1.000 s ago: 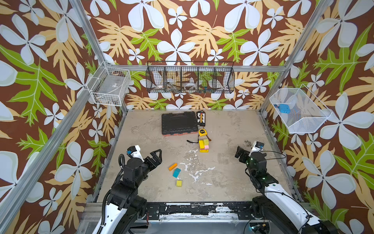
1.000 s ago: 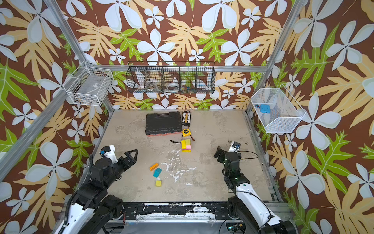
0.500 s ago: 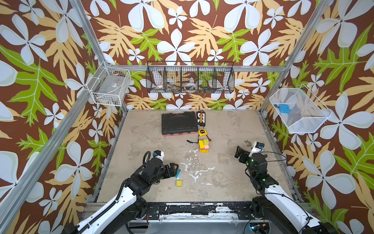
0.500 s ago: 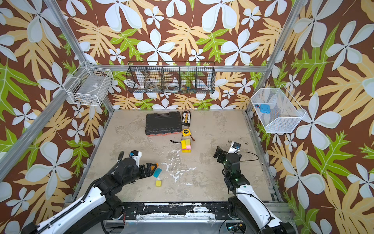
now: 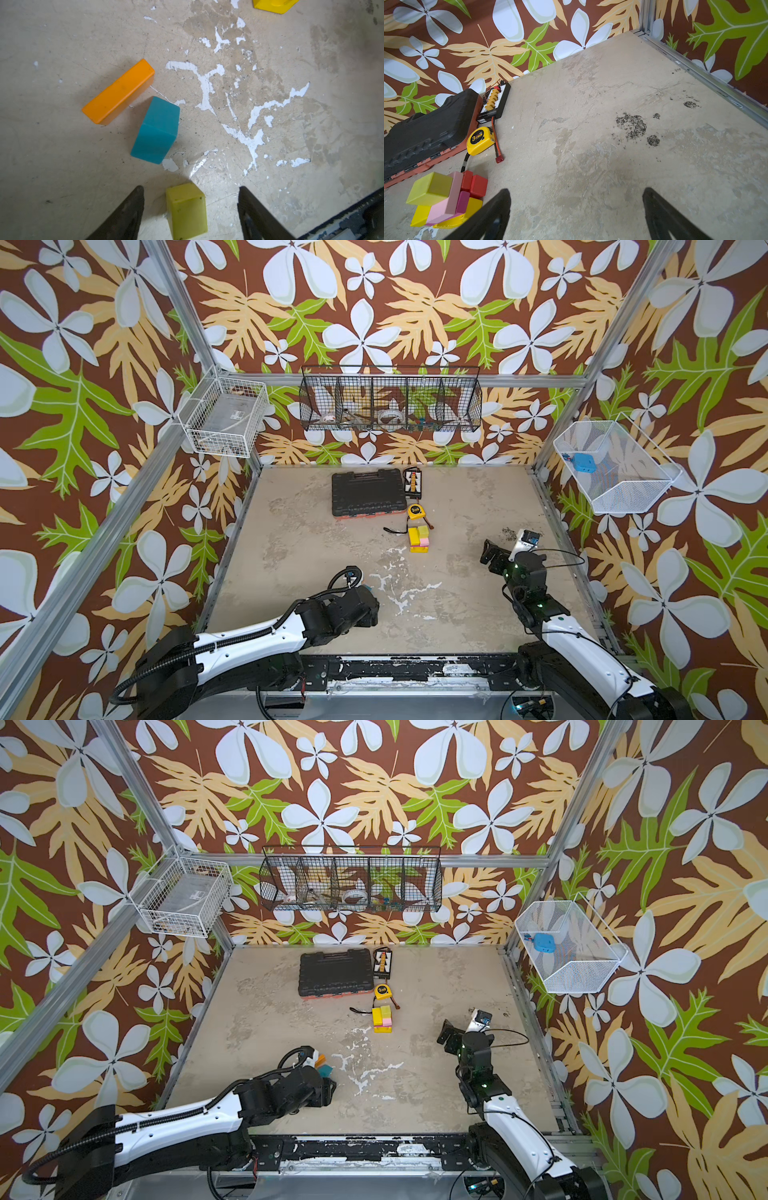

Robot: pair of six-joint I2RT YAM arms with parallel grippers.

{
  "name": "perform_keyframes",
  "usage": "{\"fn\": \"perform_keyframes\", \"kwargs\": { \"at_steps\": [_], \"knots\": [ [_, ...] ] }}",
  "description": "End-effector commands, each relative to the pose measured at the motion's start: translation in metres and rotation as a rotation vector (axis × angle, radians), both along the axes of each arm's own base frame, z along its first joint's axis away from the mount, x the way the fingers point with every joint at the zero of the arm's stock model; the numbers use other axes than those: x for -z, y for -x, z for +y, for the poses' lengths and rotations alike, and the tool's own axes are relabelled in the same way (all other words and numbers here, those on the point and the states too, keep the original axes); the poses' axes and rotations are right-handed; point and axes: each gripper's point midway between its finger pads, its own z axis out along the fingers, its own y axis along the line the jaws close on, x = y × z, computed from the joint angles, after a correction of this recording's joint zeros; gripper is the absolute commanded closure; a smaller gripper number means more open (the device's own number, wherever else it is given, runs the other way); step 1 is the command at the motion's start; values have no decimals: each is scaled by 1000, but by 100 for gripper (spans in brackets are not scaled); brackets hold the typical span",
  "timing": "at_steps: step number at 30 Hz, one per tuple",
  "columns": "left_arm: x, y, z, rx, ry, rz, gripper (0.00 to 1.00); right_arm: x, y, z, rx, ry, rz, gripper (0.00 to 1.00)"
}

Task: Build the wood block tower
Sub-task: 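Raise the right gripper from the stack while the left arm lowers to loose blocks, then close the left gripper on the lime-yellow cube near the teal block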

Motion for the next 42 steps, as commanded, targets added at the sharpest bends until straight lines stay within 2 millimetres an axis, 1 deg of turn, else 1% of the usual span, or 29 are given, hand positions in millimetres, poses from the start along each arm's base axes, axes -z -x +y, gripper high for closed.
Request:
{"fn": "perform_keyframes", "kwargs": {
  "at_steps": [1, 5, 8, 14, 20, 24, 29, 41, 42],
  "knots": [
    [1, -2, 6, -46, -39, -21, 30, -7, -3, 0, 0, -4, -27, 2],
    [5, 2, 6, -39, -77, -16, 36, -7, -4, 1, -1, -4, -22, 2],
    [7, 5, 4, -30, -84, -9, 39, -6, -4, 1, -2, -3, -19, 2],
    [9, 10, -1, -7, -97, 0, 39, -5, -6, 2, -4, -1, -12, 2],
    [19, 14, -1, 0, -144, 12, 40, -4, -7, 2, -5, -2, -7, 3],
    [22, 13, 0, -1, -175, 13, 44, -4, -6, 2, -5, -2, -6, 3],
    [23, 13, -1, 2, -187, 13, 51, -4, -6, 2, -6, -3, -6, 3],
    [28, 14, 0, 10, -233, 20, 51, -4, -6, 2, -6, -3, -4, 3],
    [28, 13, 0, 10, -238, 20, 53, -4, -6, 2, -6, -3, -5, 3]
  ]
}}
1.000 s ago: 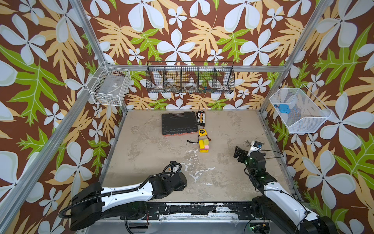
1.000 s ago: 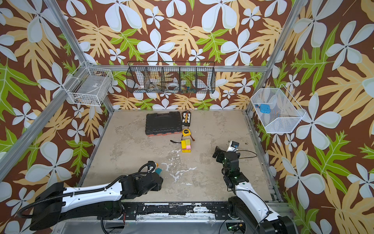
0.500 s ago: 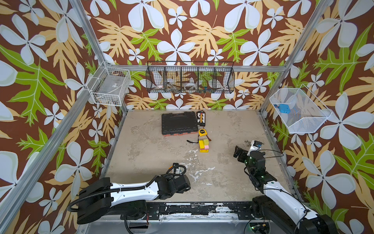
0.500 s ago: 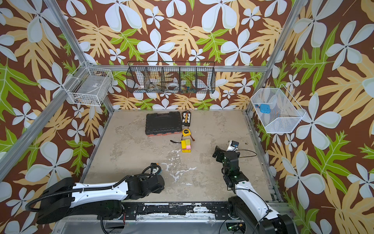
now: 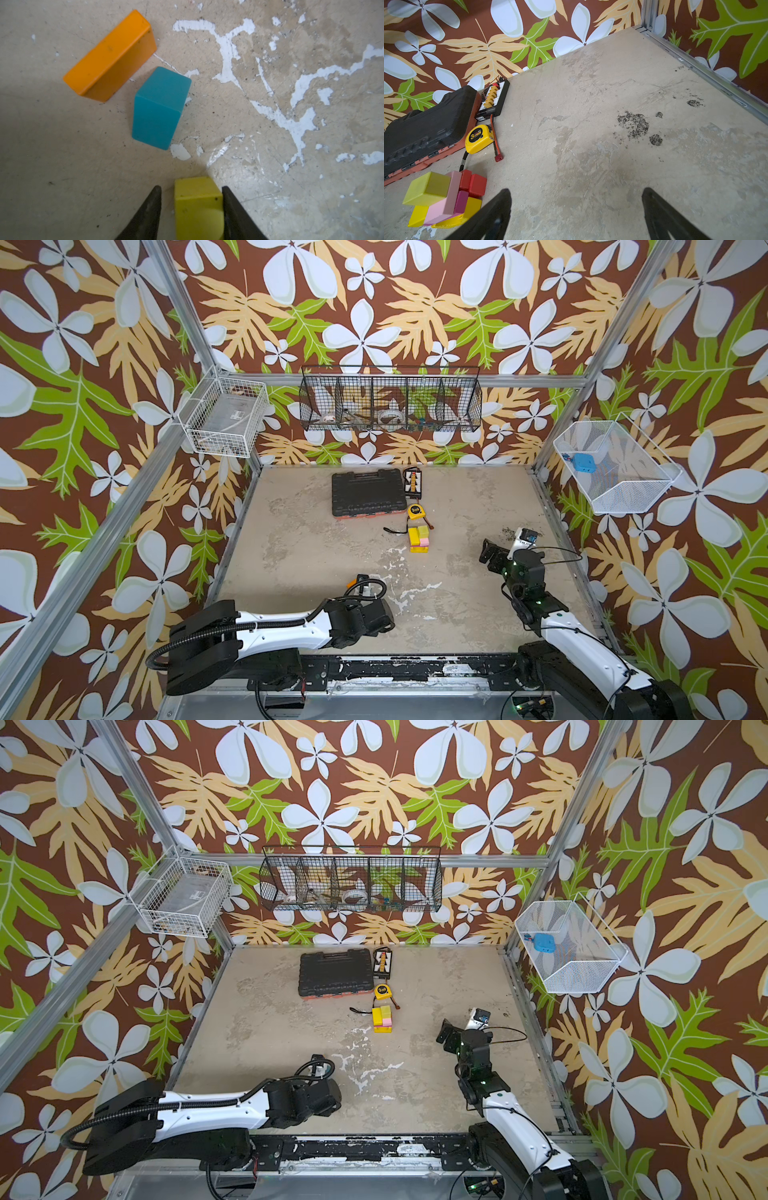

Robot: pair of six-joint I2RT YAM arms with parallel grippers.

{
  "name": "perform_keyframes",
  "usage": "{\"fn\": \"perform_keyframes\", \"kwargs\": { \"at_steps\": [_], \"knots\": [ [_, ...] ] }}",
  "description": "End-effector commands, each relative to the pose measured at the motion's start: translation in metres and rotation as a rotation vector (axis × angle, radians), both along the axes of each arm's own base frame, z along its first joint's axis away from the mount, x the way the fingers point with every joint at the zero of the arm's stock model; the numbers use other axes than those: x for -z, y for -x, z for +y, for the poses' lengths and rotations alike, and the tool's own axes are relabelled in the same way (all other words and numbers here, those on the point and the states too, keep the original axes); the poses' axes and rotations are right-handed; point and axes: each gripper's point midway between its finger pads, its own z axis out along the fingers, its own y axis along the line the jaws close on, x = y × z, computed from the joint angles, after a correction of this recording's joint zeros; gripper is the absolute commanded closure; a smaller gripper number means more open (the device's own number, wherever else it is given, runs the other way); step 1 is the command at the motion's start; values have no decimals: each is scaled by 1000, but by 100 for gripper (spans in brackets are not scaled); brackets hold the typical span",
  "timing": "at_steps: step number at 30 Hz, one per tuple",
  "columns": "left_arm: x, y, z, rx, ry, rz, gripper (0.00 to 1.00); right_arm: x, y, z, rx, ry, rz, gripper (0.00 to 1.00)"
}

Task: Build the wood block tower
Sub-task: 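Close the left gripper on the lime-yellow cube near the teal block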

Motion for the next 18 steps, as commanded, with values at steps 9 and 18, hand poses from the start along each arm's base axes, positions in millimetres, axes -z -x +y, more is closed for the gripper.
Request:
{"fn": "perform_keyframes", "kwargs": {
  "at_steps": [9, 18],
  "knots": [
    [-2, -1, -1, 4, -28, -9, 61, -6, -3, 1, -3, -5, -22, 3],
    [-4, 0, 6, 1, -64, -11, 58, -6, -3, 1, -3, -5, -21, 3]
  ]
}}
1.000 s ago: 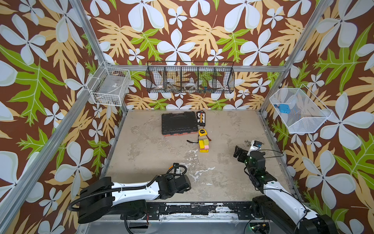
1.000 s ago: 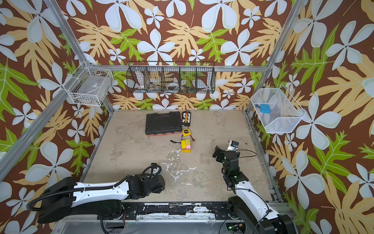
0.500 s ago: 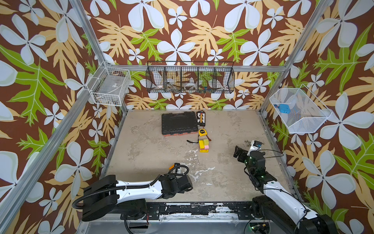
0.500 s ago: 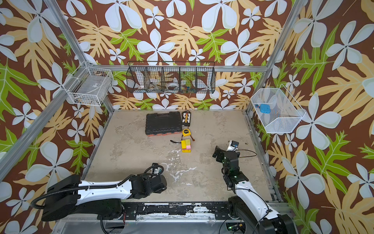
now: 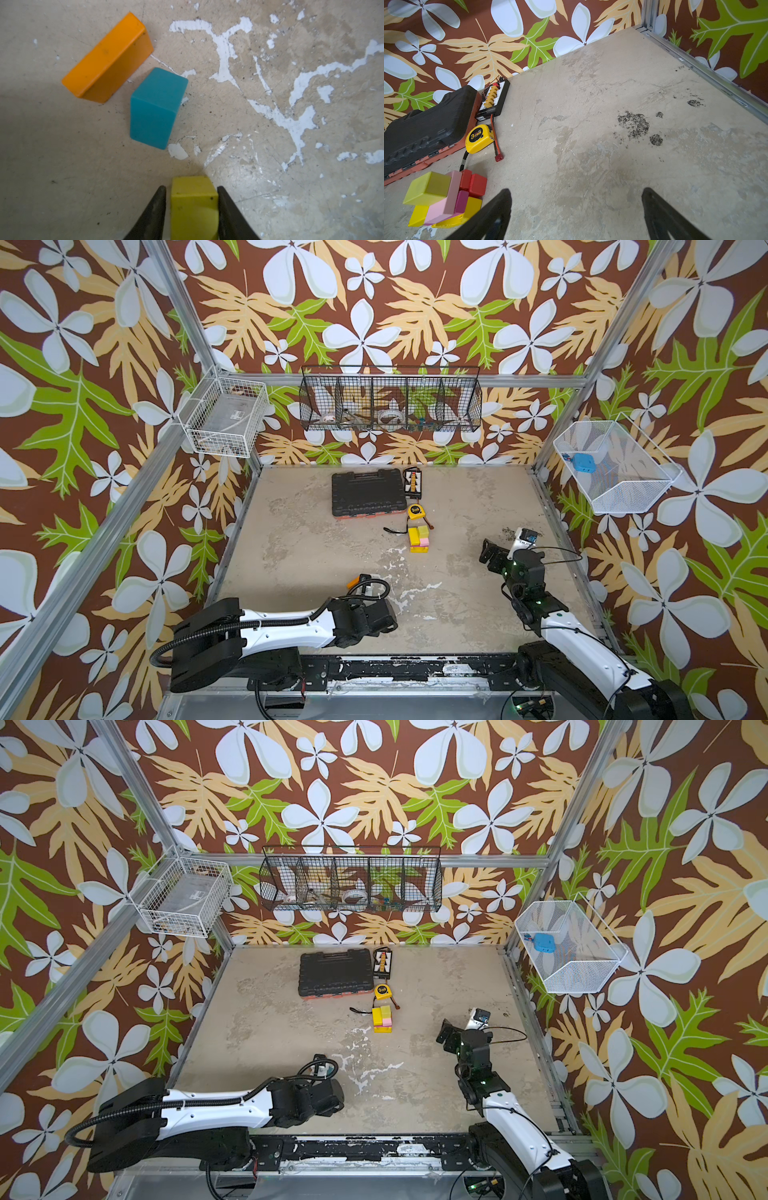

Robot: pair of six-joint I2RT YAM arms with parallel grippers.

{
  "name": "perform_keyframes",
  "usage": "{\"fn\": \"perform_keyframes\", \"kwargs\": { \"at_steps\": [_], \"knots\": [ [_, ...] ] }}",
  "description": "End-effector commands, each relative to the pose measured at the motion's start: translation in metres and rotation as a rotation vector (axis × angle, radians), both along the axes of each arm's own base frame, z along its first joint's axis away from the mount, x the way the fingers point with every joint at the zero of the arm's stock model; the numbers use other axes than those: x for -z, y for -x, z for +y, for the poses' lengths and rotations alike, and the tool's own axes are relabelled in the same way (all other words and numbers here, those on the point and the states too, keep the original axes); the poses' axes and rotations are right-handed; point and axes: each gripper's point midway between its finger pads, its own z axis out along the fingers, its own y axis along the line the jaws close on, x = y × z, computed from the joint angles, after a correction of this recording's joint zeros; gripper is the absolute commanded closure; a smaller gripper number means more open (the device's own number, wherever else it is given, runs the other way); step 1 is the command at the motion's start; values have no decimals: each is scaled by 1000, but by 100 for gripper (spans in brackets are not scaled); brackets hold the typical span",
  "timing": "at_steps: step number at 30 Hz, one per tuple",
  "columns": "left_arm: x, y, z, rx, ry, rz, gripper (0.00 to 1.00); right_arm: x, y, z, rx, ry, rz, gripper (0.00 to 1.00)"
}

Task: Build the wood block tower
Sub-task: 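Close the left gripper on the lime-yellow cube near the teal block, then lift the lime-yellow cube with the left gripper toward the stack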

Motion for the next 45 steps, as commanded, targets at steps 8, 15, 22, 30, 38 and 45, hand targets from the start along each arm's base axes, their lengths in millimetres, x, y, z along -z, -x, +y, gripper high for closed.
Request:
{"fn": "perform_keyframes", "kwargs": {
  "at_steps": [8, 15, 22, 30, 38, 45],
  "knots": [
    [2, 1, 7, 10, -58, 1, 61, -6, -3, 1, -4, -5, -21, 3],
    [3, 0, 7, 13, -75, 0, 71, -6, -3, 1, -3, -4, -22, 3],
    [-23, -10, -2, 20, -14, -70, 100, -6, -2, 1, -2, -4, -20, 4],
    [-192, -63, -47, 14, 217, -429, 100, -10, 1, -2, 12, -6, -46, 3],
    [-260, -137, -36, 39, 271, -514, 100, -10, 0, 2, -14, -10, -52, 4],
    [-306, -178, 1, -85, 5, -741, 100, -13, 0, 4, -25, -12, -68, 4]
  ]
}}
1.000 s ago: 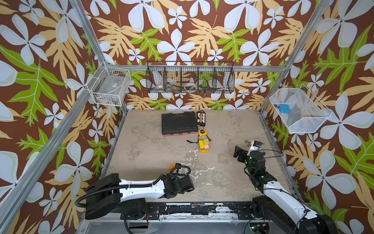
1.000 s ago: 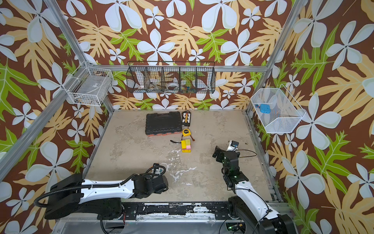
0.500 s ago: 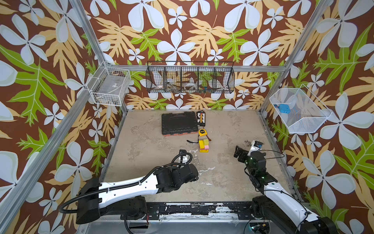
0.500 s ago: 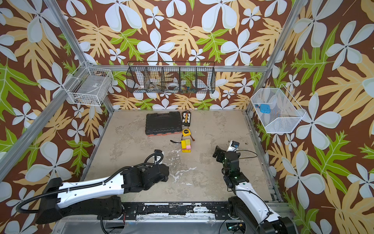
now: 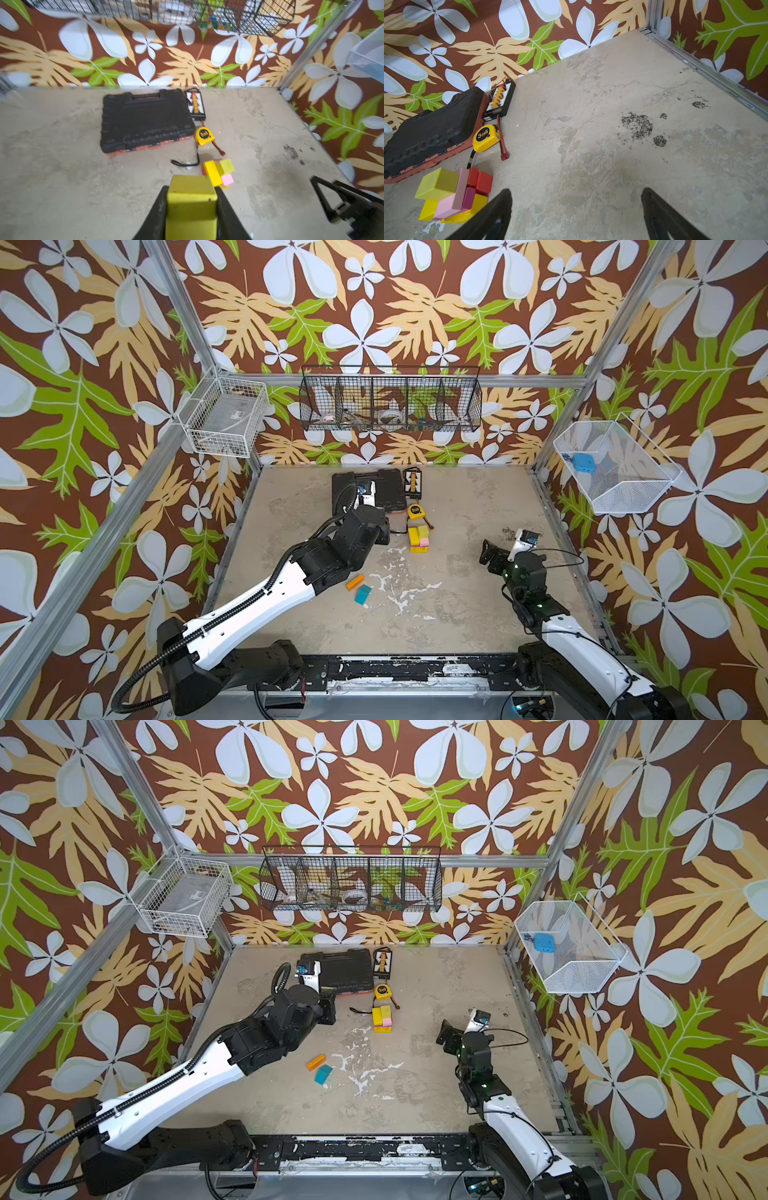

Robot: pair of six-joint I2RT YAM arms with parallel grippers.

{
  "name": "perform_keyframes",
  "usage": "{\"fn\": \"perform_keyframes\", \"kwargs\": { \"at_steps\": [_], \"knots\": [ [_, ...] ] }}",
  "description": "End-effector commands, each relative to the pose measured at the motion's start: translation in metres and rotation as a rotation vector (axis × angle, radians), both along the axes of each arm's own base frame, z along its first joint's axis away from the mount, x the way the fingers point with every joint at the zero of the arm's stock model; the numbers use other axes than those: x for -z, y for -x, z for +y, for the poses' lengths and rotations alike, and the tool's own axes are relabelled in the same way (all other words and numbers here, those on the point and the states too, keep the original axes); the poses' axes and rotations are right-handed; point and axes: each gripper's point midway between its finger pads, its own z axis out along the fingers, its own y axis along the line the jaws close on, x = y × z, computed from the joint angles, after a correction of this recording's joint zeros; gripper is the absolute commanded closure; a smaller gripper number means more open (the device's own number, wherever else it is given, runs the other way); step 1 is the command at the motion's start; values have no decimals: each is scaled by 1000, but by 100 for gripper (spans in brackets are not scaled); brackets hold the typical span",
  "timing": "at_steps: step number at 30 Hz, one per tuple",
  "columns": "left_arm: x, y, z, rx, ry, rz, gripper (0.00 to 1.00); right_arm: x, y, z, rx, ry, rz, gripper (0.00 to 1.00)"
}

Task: Build the wood block tower
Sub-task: 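Lift the lime-yellow cube with the left gripper toward the stack, then carry the lime-yellow cube with the left gripper over the stack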

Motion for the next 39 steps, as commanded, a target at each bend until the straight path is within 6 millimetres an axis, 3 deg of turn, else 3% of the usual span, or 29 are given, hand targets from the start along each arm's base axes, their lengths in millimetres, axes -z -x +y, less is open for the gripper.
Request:
{"fn": "perform_keyframes", "kwargs": {
  "at_steps": [1, 5, 9, 15, 22, 29, 39],
  "knots": [
    [-24, -18, 15, -70, -127, -121, 100, -9, -3, 1, -7, -1, -38, 4],
    [-31, -18, -15, 135, -186, -212, 100, -9, -4, 3, -18, -2, -41, 4],
    [-27, -22, -19, 193, -280, -265, 100, -9, -4, 4, -22, -2, -39, 3],
    [9, -29, -16, 271, -520, -284, 100, -8, -5, 6, -32, -4, -39, 3],
    [44, -39, -22, 541, -420, -176, 100, -9, -6, 7, -39, -5, -39, 3],
    [100, -33, -55, 745, -399, -49, 100, -7, -6, 7, -39, -4, -35, 3],
    [143, -36, -75, 855, -402, 77, 100, -7, -6, 9, -47, -7, -35, 3]
  ]
}}
